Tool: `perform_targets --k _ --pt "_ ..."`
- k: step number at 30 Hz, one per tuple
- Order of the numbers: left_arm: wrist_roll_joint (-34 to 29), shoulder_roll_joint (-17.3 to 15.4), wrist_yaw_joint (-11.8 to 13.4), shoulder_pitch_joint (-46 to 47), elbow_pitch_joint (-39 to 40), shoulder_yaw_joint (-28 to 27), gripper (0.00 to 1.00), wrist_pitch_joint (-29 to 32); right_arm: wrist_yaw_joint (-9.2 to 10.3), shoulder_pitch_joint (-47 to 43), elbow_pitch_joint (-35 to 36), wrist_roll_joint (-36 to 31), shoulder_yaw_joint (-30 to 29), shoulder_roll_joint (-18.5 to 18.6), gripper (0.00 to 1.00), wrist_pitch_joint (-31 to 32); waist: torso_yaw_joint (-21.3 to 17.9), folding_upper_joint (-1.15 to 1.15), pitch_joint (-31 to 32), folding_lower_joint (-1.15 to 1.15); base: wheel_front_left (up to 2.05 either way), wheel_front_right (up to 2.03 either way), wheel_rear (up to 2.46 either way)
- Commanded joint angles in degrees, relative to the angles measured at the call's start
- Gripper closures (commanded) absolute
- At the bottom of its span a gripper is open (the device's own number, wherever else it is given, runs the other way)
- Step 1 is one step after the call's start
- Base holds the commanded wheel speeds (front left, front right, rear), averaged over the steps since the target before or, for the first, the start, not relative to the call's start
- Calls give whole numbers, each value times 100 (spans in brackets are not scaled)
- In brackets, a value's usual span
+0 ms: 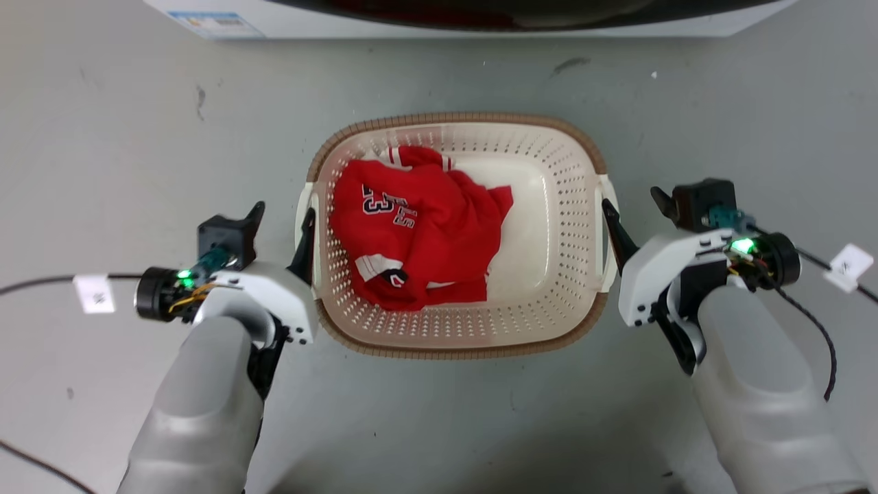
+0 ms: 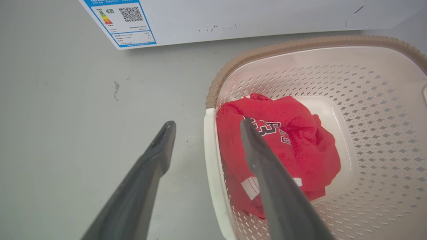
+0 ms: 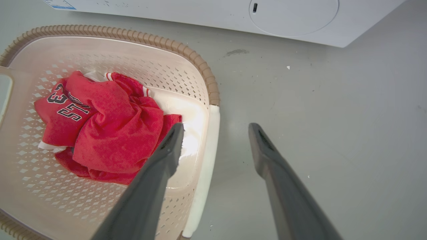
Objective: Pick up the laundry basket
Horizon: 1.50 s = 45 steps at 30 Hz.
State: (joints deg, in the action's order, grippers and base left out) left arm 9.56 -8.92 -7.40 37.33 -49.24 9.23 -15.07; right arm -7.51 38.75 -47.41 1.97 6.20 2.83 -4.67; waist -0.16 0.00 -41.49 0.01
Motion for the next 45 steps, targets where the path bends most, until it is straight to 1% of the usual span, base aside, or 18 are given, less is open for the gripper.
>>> perform_targets --k 1,6,10,17,23,24,27,32,37,38,39,40,41,45 --pt "94 -6 -7 151 -149 149 0 -15 4 196 -135 79 29 7 0 65 42 0 -149 -1 0 0 0" --pt "549 -95 -8 654 -728 826 0 66 4 668 -745 218 208 6 0 397 104 0 -374 -1 0 0 0" --pt "1107 -123 -9 917 -971 1347 0 298 4 998 -1150 242 340 7 0 655 116 0 -526 -1 0 0 0" --pt "2081 -425 -5 1200 -855 2548 0 1003 4 1415 -1650 404 451 7 0 869 114 0 -735 -1 0 0 0" --pt "2793 -715 -5 1398 -742 3290 0 1520 4 1637 -1923 370 549 7 0 888 122 0 -867 -1 0 0 0" --pt "2793 -715 -5 1398 -742 3290 0 1520 4 1637 -1923 370 549 7 0 888 122 0 -867 -1 0 0 0" --pt "3073 -810 -5 1465 -711 3580 0 1621 4 1693 -2017 420 605 7 0 892 139 0 -915 -1 0 0 0" --pt "3453 -870 -5 1588 -746 3998 0 1751 4 1777 -2133 509 645 7 0 898 164 0 -978 -1 0 0 0" --pt "3769 -850 -5 1658 -824 4310 0 1793 4 1823 -2219 544 682 7 0 818 180 0 -1017 -1 0 0 0" --pt "3823 -846 -5 1675 -820 4371 22 1788 4 1827 -2237 550 682 7 0 814 183 0 -1023 -1 0 0 0" --pt "3887 -845 -5 1696 -817 4427 100 1799 4 1825 -2254 561 699 7 1 820 192 0 -1029 -1 0 0 0" --pt "3948 -846 -5 1711 -796 4500 100 1811 4 1831 -2267 583 710 7 87 830 199 0 -1035 -1 0 0 0" --pt "4008 -850 -5 1717 -769 4574 100 1826 4 1838 -2276 586 748 7 100 847 204 0 -1041 -1 0 0 0" --pt "4222 -926 -12 1761 -730 4813 100 1796 2 1858 -2309 541 848 24 100 872 212 0 -1055 -1 0 0 0"
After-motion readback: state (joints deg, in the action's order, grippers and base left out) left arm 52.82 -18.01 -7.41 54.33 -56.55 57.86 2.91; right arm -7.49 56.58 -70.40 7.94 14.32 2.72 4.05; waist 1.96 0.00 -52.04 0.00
